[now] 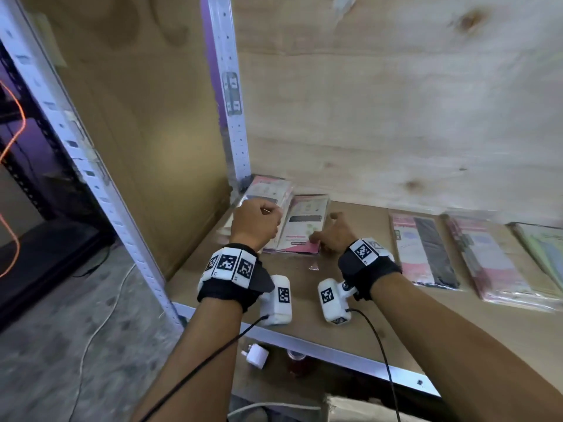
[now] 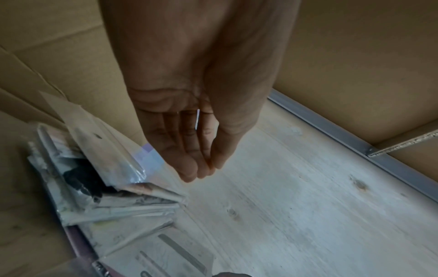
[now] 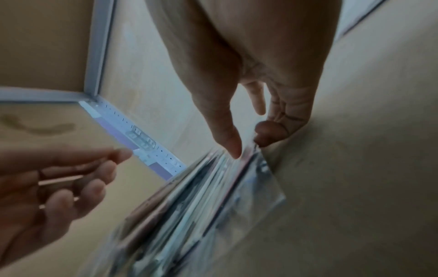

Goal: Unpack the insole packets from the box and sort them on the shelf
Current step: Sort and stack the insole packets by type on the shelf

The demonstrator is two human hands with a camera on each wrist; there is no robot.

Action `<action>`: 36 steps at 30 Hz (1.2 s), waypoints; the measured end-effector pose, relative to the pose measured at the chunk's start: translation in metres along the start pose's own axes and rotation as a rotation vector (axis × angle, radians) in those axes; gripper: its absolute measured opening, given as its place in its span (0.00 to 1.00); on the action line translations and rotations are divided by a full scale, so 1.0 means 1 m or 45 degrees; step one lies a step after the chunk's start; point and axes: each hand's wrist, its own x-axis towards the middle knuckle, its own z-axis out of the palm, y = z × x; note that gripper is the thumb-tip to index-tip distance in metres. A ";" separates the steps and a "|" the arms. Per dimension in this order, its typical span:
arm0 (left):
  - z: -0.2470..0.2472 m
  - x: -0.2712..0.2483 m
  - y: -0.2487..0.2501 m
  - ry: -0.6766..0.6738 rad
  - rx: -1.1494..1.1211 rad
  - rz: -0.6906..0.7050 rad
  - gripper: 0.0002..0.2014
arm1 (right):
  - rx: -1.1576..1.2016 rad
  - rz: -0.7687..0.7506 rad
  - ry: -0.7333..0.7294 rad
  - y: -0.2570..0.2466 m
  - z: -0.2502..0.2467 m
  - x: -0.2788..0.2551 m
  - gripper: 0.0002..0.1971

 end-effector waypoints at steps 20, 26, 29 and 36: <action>0.042 -0.021 0.019 -0.472 0.457 0.181 0.30 | 1.014 0.056 -0.141 0.016 -0.118 -0.102 0.17; 0.066 -0.039 0.058 -0.394 0.383 0.506 0.17 | 1.214 0.013 -0.384 0.018 -0.178 -0.136 0.08; 0.075 -0.049 0.071 -0.492 0.265 0.492 0.22 | 1.291 0.011 -0.414 0.022 -0.196 -0.143 0.07; 0.092 -0.065 0.082 -0.741 0.131 0.487 0.21 | 1.516 0.043 -0.321 0.029 -0.219 -0.145 0.09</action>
